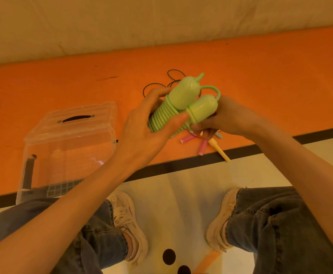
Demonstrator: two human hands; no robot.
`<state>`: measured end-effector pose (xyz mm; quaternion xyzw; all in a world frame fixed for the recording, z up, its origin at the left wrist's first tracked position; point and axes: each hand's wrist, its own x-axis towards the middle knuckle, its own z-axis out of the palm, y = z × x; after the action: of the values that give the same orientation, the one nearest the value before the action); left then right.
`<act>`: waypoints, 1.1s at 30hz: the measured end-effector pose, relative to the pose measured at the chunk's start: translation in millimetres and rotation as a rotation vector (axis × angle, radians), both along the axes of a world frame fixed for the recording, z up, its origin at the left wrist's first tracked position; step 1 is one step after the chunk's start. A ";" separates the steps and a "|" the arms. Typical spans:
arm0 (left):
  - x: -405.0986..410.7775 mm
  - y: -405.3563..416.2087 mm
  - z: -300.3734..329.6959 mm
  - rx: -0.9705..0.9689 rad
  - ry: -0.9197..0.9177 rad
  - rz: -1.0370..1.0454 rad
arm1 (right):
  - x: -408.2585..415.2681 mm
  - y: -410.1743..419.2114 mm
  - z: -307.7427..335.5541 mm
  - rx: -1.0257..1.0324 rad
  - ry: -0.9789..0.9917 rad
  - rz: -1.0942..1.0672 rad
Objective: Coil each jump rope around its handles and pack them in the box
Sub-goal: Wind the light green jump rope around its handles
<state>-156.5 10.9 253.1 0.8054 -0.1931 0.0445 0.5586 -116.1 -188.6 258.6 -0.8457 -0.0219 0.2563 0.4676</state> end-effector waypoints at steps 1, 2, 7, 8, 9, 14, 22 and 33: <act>0.4 1.4 -1.7 0.027 -0.014 -0.023 | -0.8 -1.3 1.7 -0.002 0.004 0.004; 0.3 2.2 -2.9 0.057 -0.024 -0.048 | -1.0 -3.7 2.8 -0.011 -0.003 0.010; -1.0 0.2 -5.0 0.025 -0.001 -0.112 | -1.1 -11.1 7.6 -0.044 -0.010 -0.021; -0.6 -0.4 -3.8 -0.002 0.009 -0.119 | -0.2 -11.6 7.0 -0.033 -0.005 -0.030; 0.1 -0.6 -3.0 -0.037 0.023 -0.124 | 0.2 -11.6 6.8 -0.022 0.004 -0.039; 5.0 0.5 -0.1 -0.232 0.168 -0.066 | 0.4 -13.8 10.1 0.036 -0.048 -0.042; 14.4 7.1 -1.6 -0.148 0.190 0.128 | -18.0 -16.1 28.0 -0.015 -0.117 0.168; 20.7 6.2 -8.5 0.023 0.213 0.253 | -28.0 -12.7 40.6 0.279 -0.309 -0.077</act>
<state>-135.8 17.1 244.5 0.8298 -0.0304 0.0265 0.5566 -144.1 -201.4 299.2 -0.8021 -0.0963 0.0999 0.5808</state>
